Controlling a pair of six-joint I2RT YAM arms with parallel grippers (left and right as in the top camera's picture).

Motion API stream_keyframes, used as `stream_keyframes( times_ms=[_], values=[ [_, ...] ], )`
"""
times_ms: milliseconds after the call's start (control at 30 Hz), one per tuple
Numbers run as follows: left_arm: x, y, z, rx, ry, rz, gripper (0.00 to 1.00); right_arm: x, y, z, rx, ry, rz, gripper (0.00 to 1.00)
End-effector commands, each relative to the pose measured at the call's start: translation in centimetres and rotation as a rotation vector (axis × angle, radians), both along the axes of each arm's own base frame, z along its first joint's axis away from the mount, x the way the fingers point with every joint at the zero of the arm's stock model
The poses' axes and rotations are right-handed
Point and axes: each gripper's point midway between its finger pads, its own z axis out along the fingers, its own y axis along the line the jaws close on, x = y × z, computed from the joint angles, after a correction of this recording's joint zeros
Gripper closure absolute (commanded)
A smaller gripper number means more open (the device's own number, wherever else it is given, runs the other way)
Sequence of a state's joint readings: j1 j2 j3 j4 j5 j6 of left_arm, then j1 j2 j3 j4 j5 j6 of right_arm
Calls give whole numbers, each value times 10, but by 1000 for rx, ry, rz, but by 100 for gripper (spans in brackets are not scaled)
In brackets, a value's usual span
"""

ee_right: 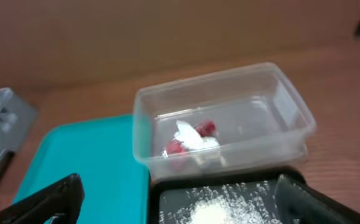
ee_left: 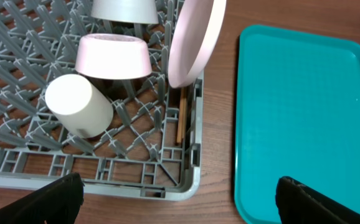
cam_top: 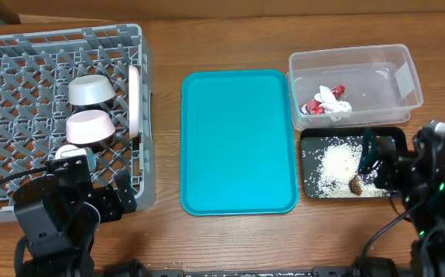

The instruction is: Sort waste into correct bins and load items into the dishwasher

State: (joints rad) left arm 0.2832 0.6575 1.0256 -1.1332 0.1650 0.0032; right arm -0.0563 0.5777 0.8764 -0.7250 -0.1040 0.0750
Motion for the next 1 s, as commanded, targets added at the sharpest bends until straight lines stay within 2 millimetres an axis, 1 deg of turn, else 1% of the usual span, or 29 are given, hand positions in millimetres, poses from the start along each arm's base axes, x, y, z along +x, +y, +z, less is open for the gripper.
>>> stream_keyframes(
  times_ms=[0, 200, 300, 400, 467, 533, 567, 667, 700, 967],
  values=[
    [0, -2, -1, 1, 0, -19, 0, -5, 11, -14, -4, -72, 44, 0],
    [0, -2, -1, 1, 0, -19, 0, -4, 25, -34, -1, -316, 102, 0],
    [0, -2, -1, 1, 0, -19, 0, -3, 30, -43, 3, -455, 118, 0],
    [0, -2, -1, 1, 0, -19, 0, -4, 30, -51, 6, -533, 120, 0],
    [0, -2, -1, 1, 0, -19, 0, -3, 30, -61, 7, -542, 120, 0],
    [0, -2, -1, 1, 0, -19, 0, -2, 30, -76, 7, -524, 120, 0],
    [0, -2, -1, 1, 0, -19, 0, -1, 31, -87, 7, -508, 120, 0],
    [0, -2, -1, 1, 0, -19, 0, -1, 32, -122, 6, -375, 130, 0],
    [0, -2, -1, 1, 0, -19, 0, -1, 32, -128, 6, -351, 131, 0],
    [0, -2, -1, 1, 0, -19, 0, -1, 33, -127, 8, -355, 136, 0]
  ],
)
